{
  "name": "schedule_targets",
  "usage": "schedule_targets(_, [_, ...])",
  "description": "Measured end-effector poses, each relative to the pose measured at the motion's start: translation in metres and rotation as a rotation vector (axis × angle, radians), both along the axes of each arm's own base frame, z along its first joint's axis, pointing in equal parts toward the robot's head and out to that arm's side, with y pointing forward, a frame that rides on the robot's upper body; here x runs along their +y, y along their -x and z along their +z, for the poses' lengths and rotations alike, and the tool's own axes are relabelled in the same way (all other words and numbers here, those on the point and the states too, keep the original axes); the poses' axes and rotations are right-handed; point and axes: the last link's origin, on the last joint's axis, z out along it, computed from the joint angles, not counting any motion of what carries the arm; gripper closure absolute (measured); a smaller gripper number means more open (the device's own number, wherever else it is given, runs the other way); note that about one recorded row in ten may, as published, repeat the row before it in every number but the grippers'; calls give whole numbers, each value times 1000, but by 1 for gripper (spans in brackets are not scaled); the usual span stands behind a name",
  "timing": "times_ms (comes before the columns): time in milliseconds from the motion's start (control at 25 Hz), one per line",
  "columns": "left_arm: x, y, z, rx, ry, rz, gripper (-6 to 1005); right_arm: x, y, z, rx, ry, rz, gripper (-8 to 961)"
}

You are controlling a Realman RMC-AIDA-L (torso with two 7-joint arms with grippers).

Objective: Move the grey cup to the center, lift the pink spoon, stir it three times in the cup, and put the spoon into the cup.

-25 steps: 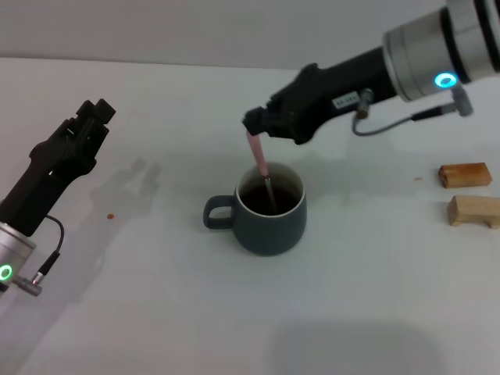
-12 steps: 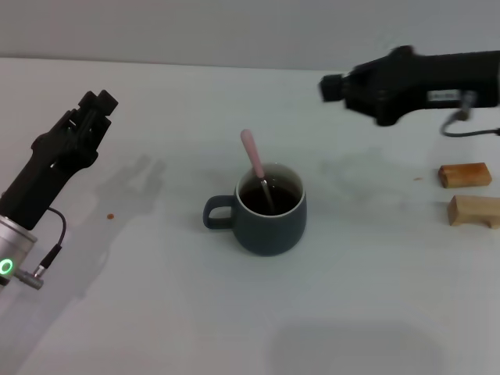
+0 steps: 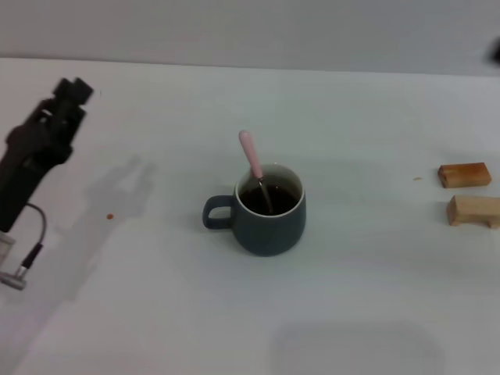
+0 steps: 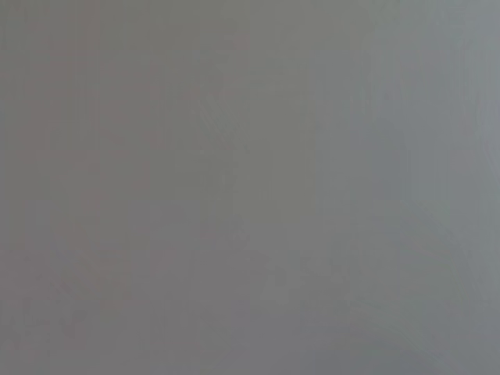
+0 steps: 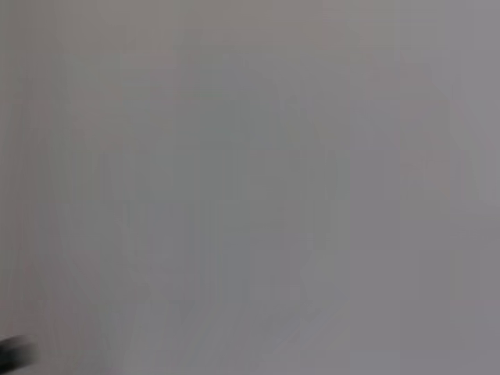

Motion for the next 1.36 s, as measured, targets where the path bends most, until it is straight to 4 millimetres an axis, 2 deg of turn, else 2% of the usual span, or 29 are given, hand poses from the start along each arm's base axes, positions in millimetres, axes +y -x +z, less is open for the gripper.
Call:
schedule_targets(240, [-13,12,17,13,-125,29,603,-48,-82,34,149,-498,-248,949])
schedule_targets(360, [-19,17,23,13,-181,56,592,-71,-110,44,166,-687,-380,949])
schedule_targets(520, [-22,20,26,7,-211,71,577,-92,-133,49,144,-834,-506,948])
schedule_targets(600, [-32,26,33,41,-294,98,570,-98,-139,50,153,-882,-547,948])
schedule_targets(720, [-35,26,33,83,-329,102,559,-102,-146,48,175,-946,-611,947])
schedule_targets(760, [-44,29,36,138,-420,130,555,-102,-147,45,173,-953,-625,920])
schedule_targets(800, [-45,29,37,140,-431,137,551,-101,-148,42,171,-953,-635,893])
schedule_targets(960, [-49,31,38,141,-445,146,536,-99,-147,33,165,-952,-649,785])
schedule_targets(1160, [-57,32,36,138,-436,143,518,-104,-147,25,241,-984,-679,645])
schedule_targets(1280, [-62,32,34,141,-424,135,328,-106,-145,17,272,-982,-682,561])
schedule_targets(1320, [-63,32,33,141,-422,136,264,-107,-145,15,279,-979,-685,561])
schedule_targets(1360, [-65,33,33,142,-421,138,264,-107,-145,13,284,-974,-691,561])
